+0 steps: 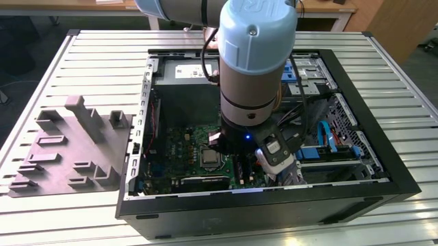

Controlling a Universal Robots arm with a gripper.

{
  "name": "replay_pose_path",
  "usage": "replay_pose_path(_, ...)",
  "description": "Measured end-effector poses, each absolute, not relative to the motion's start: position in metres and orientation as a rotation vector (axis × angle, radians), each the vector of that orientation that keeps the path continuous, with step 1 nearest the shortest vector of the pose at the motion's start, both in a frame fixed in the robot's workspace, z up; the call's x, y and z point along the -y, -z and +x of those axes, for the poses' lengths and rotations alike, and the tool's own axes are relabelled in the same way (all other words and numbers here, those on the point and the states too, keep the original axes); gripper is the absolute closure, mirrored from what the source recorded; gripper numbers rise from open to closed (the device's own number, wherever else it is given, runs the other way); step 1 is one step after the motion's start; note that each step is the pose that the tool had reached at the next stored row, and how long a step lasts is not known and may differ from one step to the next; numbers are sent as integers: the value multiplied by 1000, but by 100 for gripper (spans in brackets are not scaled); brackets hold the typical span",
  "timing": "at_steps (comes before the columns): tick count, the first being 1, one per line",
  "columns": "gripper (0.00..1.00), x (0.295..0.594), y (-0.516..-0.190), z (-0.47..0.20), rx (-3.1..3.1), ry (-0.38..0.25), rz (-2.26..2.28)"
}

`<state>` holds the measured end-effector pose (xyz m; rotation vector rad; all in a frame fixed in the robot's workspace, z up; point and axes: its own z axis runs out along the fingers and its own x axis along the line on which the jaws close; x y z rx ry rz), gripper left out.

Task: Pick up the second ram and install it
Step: 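Press down the second ram until it locks into place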

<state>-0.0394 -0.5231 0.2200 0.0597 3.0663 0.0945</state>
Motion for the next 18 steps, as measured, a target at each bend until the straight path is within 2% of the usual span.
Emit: replay_pose_path(18,90,523,-216,-39,-3066,-96,60)
